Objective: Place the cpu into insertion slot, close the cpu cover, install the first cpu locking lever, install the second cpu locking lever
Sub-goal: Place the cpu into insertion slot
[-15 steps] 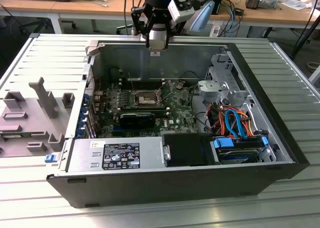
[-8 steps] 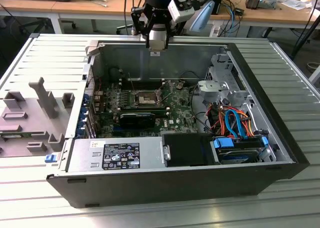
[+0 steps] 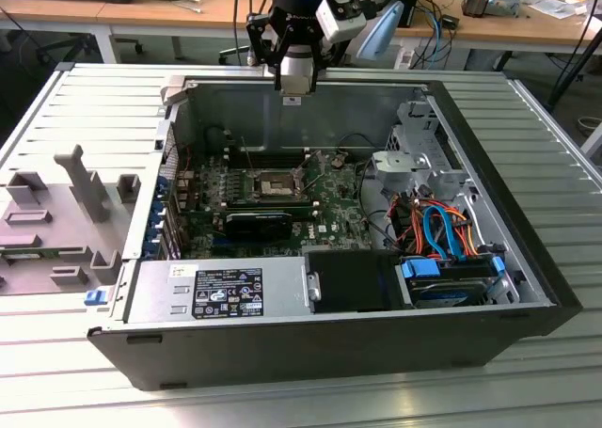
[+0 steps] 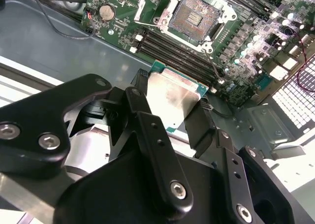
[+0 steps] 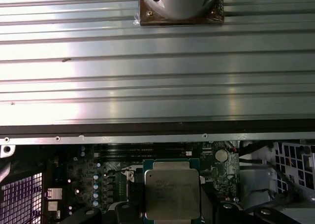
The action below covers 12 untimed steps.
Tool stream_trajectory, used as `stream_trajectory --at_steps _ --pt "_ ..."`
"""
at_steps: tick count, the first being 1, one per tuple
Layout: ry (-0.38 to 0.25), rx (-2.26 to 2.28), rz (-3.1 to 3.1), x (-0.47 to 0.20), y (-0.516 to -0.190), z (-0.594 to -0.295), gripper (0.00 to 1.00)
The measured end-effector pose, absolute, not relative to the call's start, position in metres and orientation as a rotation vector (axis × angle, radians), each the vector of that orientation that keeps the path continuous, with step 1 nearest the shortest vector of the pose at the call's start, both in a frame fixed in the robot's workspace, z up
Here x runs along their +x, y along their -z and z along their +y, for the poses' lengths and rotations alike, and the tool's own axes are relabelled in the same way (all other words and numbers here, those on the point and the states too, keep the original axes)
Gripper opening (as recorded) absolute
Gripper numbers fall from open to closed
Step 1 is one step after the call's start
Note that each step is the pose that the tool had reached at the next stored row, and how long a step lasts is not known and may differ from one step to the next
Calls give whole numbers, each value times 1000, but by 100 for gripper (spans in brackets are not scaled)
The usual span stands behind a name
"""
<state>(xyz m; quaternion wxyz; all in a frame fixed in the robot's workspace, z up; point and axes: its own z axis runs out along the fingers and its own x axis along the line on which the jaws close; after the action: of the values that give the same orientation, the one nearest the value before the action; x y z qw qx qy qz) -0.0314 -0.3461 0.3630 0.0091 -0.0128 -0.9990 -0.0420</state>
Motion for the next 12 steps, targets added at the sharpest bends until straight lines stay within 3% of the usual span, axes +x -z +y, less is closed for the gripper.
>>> stream_trajectory --at_steps 12 --pt "131 -40 -3120 -31 -360 -346 54"
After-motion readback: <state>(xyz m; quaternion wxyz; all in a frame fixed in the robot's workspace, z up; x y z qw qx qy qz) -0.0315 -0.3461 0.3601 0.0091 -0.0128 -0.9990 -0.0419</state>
